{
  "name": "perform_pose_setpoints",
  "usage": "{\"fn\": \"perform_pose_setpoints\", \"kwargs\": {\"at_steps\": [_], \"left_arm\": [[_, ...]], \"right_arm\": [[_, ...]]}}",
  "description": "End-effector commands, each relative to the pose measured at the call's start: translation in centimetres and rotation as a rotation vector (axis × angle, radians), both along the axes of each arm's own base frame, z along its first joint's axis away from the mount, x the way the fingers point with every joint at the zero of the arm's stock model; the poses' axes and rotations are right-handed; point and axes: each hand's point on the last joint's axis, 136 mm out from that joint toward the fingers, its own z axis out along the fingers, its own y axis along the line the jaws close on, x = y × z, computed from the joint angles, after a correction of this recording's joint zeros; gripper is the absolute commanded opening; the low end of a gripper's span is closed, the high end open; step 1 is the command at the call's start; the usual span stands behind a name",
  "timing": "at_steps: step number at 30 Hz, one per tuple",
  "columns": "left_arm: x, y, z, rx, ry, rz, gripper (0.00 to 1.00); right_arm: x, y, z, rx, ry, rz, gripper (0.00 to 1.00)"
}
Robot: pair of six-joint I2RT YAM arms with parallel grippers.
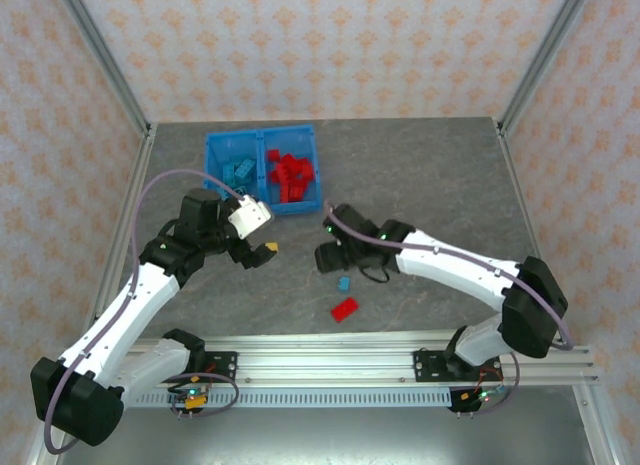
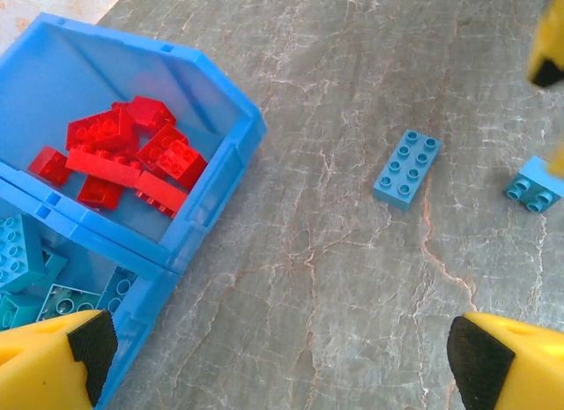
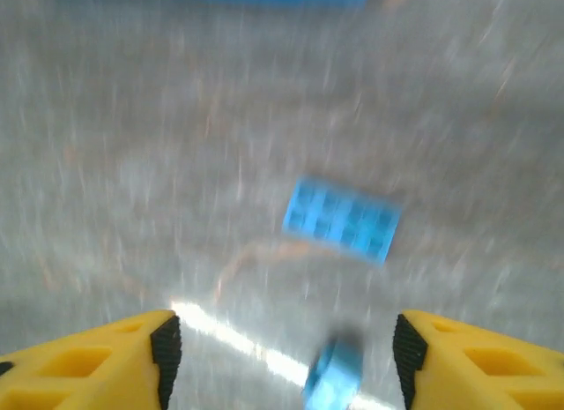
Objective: Sort the legos into containers by color
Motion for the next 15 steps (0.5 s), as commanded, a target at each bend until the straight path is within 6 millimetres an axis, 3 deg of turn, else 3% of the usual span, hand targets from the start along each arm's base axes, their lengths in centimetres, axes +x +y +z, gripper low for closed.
{"fn": "perform_pose_setpoints", "kwargs": {"at_steps": [1, 2, 8, 15], "left_arm": [[-0.1, -0.3, 1.1, -0.009, -0.026, -0.028, 1.00], [-0.1, -0.3, 1.2, -0.010, -0.026, -0.029, 1.00], [-0.4, -0.4, 1.2, -0.010, -0.026, -0.042, 1.00], [-0.7, -0.6, 1.4, -0.011, -0.030, -0.064, 1.00]], "right_arm": [[-3.9, -1.5, -2.1, -0.062, 0.112, -0.007, 0.92], [-4.5, -1.8, -2.7, -0.092, 0.123, 0.003, 0.99], [-6.5, -2.6, -6.0, -0.185, 0.170, 0.071, 0.99], [-7.4, -1.4, -8.6, -0.256, 0.186, 0.147, 0.97]]}}
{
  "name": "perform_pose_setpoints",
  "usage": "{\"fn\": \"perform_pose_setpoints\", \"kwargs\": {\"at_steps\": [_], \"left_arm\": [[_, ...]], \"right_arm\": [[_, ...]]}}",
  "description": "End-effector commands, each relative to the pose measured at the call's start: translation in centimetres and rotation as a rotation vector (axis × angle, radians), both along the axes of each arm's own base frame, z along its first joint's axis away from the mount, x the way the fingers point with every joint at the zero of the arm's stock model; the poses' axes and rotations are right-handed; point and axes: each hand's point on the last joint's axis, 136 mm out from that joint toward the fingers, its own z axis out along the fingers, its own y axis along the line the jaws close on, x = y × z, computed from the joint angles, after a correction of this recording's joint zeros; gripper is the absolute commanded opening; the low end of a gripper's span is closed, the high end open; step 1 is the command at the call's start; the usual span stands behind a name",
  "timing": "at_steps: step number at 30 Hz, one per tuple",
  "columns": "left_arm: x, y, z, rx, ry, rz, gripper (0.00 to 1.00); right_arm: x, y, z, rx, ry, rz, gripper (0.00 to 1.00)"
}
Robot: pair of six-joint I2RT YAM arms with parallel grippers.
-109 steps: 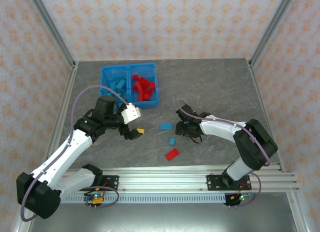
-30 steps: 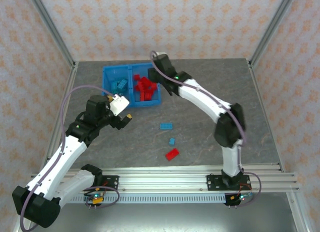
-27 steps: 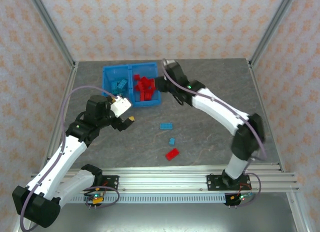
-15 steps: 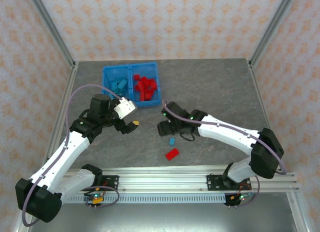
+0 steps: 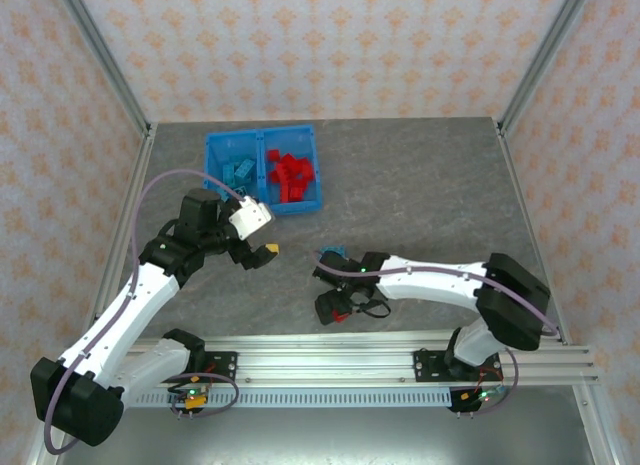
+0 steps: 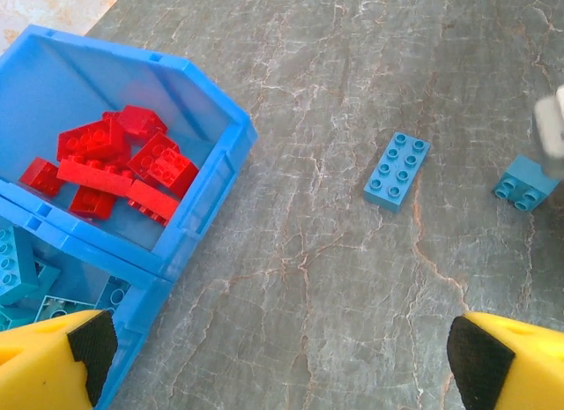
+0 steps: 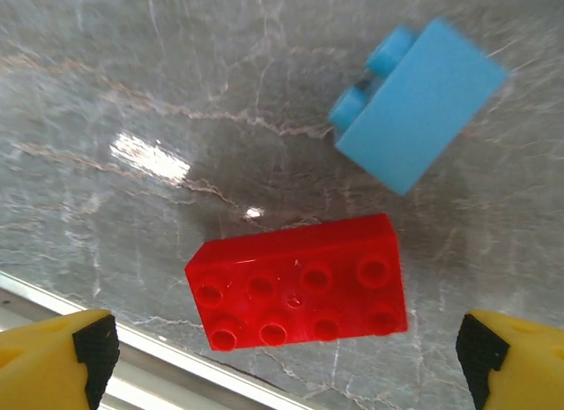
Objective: Sort the legos into containers by color
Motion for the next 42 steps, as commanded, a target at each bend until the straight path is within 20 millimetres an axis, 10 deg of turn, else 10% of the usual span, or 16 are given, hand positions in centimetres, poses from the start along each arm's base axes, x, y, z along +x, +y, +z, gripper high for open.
{"fn": "perform_pose_setpoints", "kwargs": {"at_steps": [1, 19, 32, 42], "left_arm": [[-0.5, -0.3, 1.3, -0.010, -0.022, -0.030, 1.00], [-1.6, -1.0, 0.1, 0.069, -0.023, -0.068, 1.00], [-2.1, -1.3, 0.8, 0.057, -0.048, -0.093, 1.00], [-2.5, -1.7, 1.7, 0.033, -0.067, -0.121, 1.00]], "right_arm": [[0.1, 0.2, -0.9, -0.034, -0.011, 0.026, 0.95], [2.2, -0.7, -2.8, -0.132, -0.113, 0.046, 0.39], [12.4, 2.3, 10.2, 0.220, -0.420, -0.192, 0.36], [22.2, 5.8, 13.9, 0.384, -0.552, -0.244, 0.32]]}}
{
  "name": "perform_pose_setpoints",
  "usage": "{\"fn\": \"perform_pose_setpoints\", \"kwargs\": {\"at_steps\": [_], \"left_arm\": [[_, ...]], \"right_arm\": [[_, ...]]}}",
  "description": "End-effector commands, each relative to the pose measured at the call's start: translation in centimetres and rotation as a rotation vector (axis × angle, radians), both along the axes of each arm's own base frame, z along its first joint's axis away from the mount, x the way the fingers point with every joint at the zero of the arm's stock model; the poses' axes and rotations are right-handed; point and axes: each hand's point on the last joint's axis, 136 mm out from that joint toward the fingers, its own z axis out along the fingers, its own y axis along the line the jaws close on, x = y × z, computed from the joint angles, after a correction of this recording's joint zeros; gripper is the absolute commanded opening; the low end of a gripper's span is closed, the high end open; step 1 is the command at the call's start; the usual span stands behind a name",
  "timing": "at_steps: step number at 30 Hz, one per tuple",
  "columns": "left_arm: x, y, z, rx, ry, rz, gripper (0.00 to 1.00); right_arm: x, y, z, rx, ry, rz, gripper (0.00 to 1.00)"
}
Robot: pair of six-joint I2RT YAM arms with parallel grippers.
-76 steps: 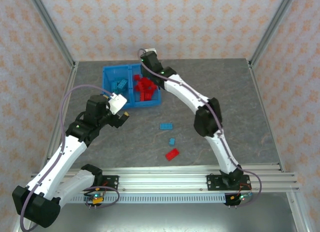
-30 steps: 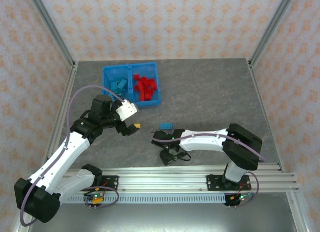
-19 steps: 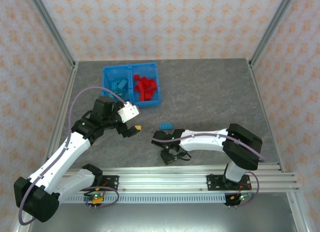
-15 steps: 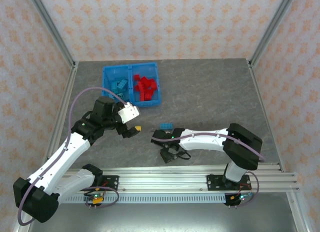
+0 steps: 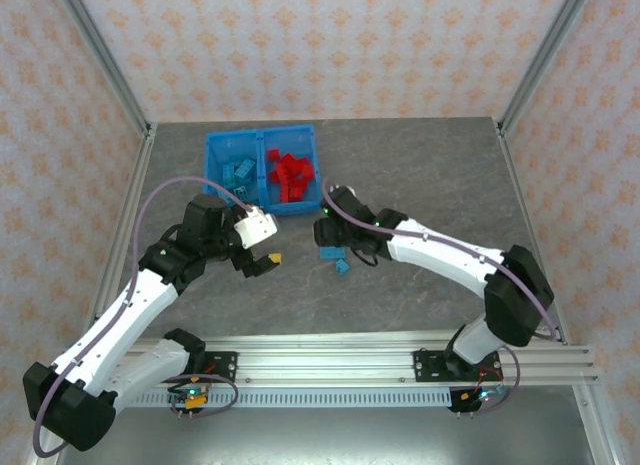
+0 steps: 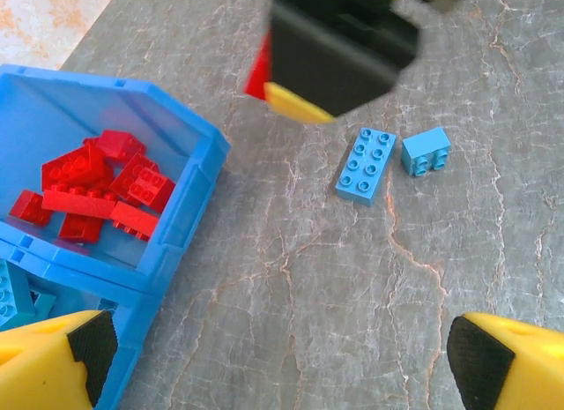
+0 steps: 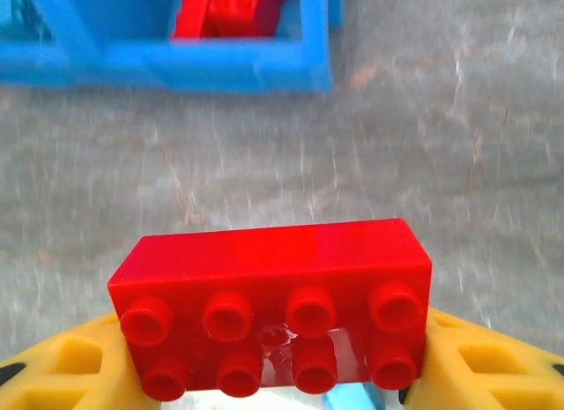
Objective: Sort the legos into containers by color
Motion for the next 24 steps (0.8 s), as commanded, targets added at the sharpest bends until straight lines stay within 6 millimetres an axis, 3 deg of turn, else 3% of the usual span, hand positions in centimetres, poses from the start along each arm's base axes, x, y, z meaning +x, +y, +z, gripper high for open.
{"fn": "perform_pose_setpoints", "kwargs": {"at_steps": [1, 7, 11, 15, 18, 24], "left_arm": [[-0.7, -0.4, 1.4, -0.016, -0.033, -0.034, 1.00], [-0.2, 0.5, 1.9, -0.006, -0.074, 0.021, 1.00], [2.6, 2.4, 4.1, -0.086, -0.138, 0.260, 1.00], [5.0, 5.7, 5.8, -0.174, -0.198, 0.553, 1.00], [5.8, 8.1, 5.8, -0.160, -0.189, 0.712, 1.00], [6.5, 10.3, 4.9, -0.101, -0.202, 0.833, 1.00]], "right_arm": [[3.0, 2.7, 2.0, 0.055, -0.082, 0.039, 0.32], [7.1, 5.8, 5.1, 0.157, -0.143, 0.057, 0.30], [10.6, 6.6, 6.6, 0.145, -0.211, 0.035, 0.30], [16.4, 6.0, 5.5, 0.042, -0.212, -0.040, 0.31], [20.3, 5.9, 3.9, -0.024, -0.208, -0.075, 0.32], [24.3, 6.7, 2.2, -0.043, -0.234, -0.081, 0.37]]}}
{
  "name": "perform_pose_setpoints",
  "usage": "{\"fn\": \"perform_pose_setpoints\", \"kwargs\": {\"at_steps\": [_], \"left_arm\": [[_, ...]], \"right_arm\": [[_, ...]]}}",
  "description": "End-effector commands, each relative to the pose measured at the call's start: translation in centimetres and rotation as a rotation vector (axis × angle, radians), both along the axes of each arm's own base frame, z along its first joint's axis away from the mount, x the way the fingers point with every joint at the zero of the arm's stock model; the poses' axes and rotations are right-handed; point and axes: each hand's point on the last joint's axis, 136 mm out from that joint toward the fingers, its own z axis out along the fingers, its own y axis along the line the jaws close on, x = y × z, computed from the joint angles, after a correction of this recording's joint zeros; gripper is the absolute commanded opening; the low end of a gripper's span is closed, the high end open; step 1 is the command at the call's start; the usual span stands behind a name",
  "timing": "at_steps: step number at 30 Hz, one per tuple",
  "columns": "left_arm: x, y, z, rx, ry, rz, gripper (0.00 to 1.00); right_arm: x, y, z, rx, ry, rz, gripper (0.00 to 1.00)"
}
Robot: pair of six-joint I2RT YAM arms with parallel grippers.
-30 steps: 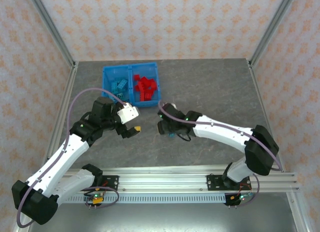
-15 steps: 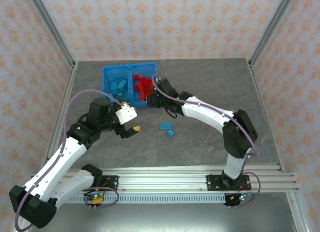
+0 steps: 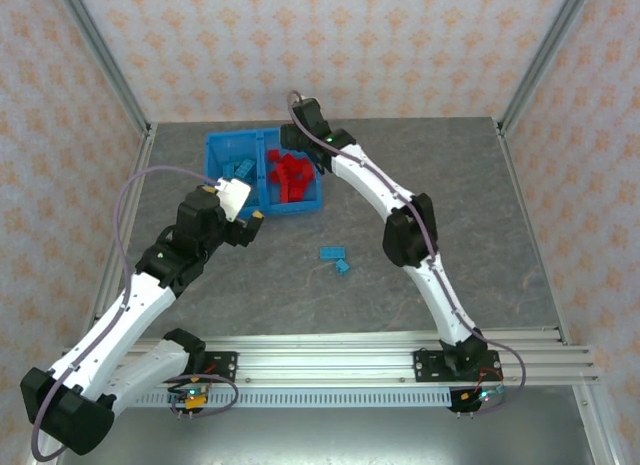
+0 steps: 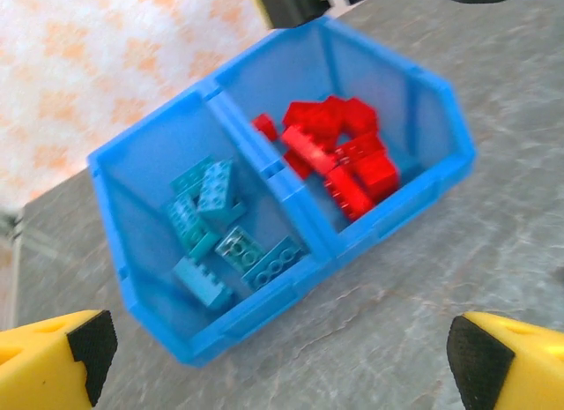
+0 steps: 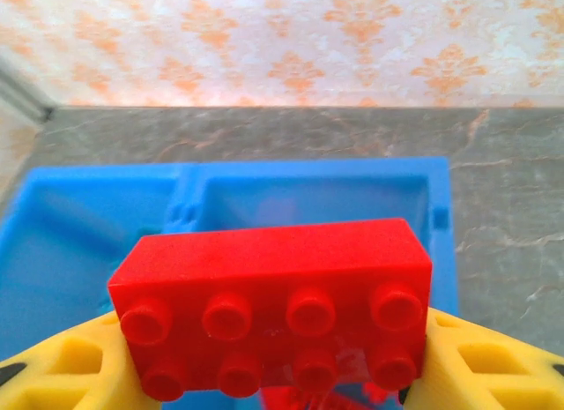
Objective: Sort the legos into containers by color
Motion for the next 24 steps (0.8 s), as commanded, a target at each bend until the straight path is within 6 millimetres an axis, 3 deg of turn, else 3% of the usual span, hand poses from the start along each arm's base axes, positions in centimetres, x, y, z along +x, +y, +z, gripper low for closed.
{"fn": "perform_pose_setpoints", "kwargs": {"at_steps": [1, 4, 8, 15, 19, 24], "left_arm": [[0.8, 2.4, 1.7, -0.039, -0.069, 0.162, 1.00], [1.3, 3.4, 2.1, -0.147, -0.074, 0.258, 1.00], [1.8, 4.3, 2.3, -0.205, -0.032, 0.324, 1.00], [2.0, 6.9, 1.3, -0.153, 0.044, 0.465, 0.99], [2.4, 6.8, 0.6, -0.146, 0.059, 0.457, 0.98], [2.9, 6.1, 0.0, -0.142, 0.075, 0.418, 0.99]], "right_arm": [[-0.1, -0.5, -0.6, -0.072, 0.019, 0.008, 0.39], [-0.3, 0.6, 0.7, -0.030, 0.001, 0.062, 0.51], [-0.7, 0.2, 4.2, -0.019, -0.047, 0.067, 0.63], [-2.6, -0.8, 10.4, 0.019, -0.116, 0.090, 0.73], [-3.4, -0.6, 11.8, 0.026, -0.132, 0.133, 0.86], [-4.9, -0.7, 13.3, 0.039, -0.117, 0.179, 0.89]]}}
